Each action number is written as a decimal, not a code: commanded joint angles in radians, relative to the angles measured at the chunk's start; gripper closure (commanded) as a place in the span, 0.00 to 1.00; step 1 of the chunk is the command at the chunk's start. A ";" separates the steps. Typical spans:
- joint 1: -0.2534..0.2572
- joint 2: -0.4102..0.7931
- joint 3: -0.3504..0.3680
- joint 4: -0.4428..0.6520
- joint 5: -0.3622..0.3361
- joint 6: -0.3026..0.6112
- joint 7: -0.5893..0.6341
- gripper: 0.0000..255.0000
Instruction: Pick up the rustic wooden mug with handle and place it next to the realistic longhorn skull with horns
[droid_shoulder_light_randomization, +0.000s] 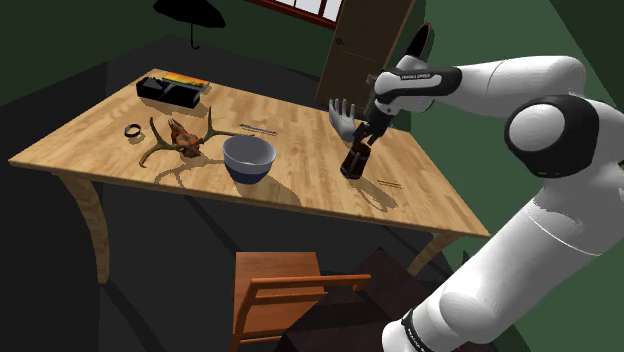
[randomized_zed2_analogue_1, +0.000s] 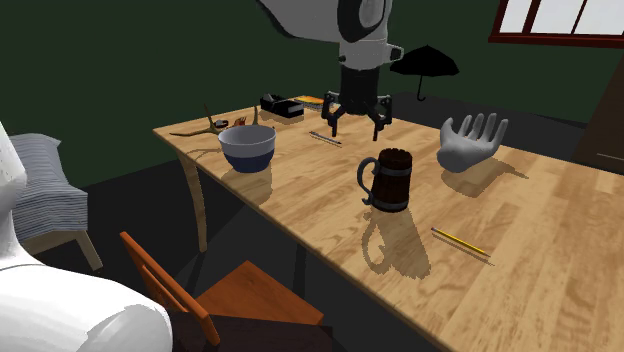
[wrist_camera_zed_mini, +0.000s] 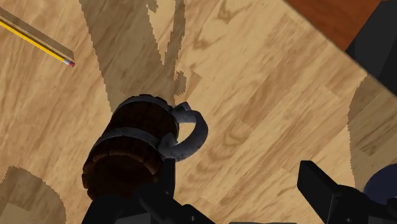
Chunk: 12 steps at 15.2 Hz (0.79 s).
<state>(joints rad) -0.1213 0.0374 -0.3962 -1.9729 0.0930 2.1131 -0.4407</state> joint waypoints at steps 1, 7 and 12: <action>-0.018 0.079 -0.012 0.066 0.048 -0.001 -0.039 0.00; -0.105 0.314 -0.016 0.271 0.181 -0.020 -0.136 0.00; -0.108 0.345 -0.006 0.247 0.198 0.032 -0.147 0.00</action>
<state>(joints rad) -0.2270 0.3724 -0.4040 -1.7237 0.2856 2.1342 -0.5837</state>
